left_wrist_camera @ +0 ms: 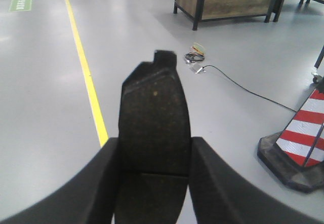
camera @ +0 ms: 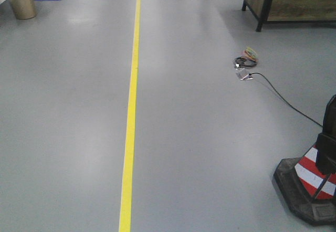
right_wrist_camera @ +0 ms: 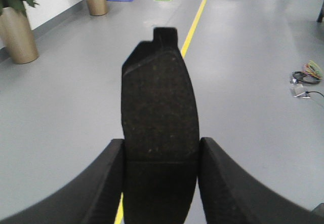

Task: Move and align brake pads A on conveyor
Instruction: 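Drive along the yellow floor line past the striped cones, then turn and approach the conveyor belt holding both pads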

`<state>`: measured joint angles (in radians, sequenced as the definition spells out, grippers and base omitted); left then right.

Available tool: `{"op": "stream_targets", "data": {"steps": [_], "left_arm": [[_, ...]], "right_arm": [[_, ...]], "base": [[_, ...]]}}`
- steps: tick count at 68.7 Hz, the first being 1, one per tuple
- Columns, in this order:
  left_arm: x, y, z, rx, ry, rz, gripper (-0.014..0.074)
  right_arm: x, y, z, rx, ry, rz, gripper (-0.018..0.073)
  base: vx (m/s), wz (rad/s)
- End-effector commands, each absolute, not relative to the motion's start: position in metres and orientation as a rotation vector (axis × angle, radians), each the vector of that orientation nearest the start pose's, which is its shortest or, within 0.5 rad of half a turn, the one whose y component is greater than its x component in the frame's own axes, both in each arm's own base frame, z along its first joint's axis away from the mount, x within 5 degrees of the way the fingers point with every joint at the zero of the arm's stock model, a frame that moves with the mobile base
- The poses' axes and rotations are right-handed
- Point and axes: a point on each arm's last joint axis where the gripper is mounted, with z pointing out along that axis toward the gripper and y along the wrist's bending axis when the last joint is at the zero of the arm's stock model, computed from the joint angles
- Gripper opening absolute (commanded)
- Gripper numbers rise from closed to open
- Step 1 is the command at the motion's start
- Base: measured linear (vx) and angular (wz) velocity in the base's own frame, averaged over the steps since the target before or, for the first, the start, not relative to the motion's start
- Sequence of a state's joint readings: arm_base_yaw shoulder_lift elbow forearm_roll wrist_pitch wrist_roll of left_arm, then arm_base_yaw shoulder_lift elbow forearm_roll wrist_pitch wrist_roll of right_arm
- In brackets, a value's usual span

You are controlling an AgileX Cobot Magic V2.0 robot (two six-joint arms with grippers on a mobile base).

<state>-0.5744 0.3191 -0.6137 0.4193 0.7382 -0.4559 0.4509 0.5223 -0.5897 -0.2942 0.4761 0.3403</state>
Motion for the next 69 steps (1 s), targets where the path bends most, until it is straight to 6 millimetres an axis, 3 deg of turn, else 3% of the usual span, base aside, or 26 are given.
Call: {"op": "stream_targets", "data": {"steps": [1,27,69], "left_arm": [[0.0584,-0.0101,0.3511,0.236,1.756,-0.259,-0.0006],[0.0584,-0.01,0.351,0.236,1.757,-0.259,-0.0006],[0.0584,-0.01,0.351,0.236,1.756,-0.258,-0.0006]], "right_arm": [[0.1008,0.0371,0.349,-0.274,1.737,0.258,-0.0007],[0.1008,0.0371,0.349,-0.274,1.737,0.258,-0.0007],[0.1008,0.0371,0.349,-0.274,1.737,0.258,-0.0007]], "base": [[0.44,-0.21],[0.39,-0.41],[0.32,-0.81]]}}
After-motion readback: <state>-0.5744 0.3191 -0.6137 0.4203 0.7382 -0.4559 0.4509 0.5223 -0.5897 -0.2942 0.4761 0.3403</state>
